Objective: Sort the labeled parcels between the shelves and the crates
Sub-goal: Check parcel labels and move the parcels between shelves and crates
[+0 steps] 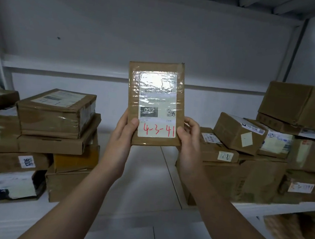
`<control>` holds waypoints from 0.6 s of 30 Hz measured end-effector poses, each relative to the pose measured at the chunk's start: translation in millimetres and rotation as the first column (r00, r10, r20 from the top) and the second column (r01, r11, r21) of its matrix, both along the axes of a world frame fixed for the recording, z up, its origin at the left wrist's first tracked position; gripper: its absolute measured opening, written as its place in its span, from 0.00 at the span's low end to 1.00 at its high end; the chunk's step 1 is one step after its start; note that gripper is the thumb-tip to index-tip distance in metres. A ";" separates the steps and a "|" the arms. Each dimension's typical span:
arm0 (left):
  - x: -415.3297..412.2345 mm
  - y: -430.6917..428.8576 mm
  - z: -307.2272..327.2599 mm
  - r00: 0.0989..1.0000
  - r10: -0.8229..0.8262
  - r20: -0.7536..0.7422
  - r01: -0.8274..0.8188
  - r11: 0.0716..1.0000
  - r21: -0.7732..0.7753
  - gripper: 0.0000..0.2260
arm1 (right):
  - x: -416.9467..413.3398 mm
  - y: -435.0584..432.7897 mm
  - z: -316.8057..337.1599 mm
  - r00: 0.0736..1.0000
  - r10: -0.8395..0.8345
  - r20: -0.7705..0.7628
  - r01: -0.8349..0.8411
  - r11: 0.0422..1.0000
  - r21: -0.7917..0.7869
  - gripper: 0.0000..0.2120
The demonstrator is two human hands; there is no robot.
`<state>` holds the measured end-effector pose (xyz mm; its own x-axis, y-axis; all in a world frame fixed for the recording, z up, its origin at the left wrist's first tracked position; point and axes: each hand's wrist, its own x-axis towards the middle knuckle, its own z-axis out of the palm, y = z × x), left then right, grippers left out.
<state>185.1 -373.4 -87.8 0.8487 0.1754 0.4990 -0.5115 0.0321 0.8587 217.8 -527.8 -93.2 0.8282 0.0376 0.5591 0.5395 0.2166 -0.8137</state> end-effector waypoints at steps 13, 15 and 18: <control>-47.3 21.7 -91.9 0.899 0.436 0.025 -0.338 0.657 0.674 0.26 | -13.8 28.9 -85.4 0.946 -0.152 -0.285 0.032 0.922 -0.386 0.12; -51.3 22.5 -102.2 0.861 0.501 0.090 -0.411 0.580 0.704 0.22 | -17.9 34.8 -96.0 0.956 -0.070 -0.285 -0.024 0.949 -0.315 0.13; -52.6 30.1 -112.8 0.830 0.535 0.156 -0.446 0.471 0.761 0.20 | -24.5 43.6 -115.8 0.984 -0.008 -0.180 -0.055 0.938 -0.341 0.22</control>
<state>132.5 -343.3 -200.7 0.7929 0.1866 0.5801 -0.1524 -0.8610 0.4852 193.3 -484.3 -209.1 0.9086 0.2222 0.3536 0.3789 -0.0821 -0.9218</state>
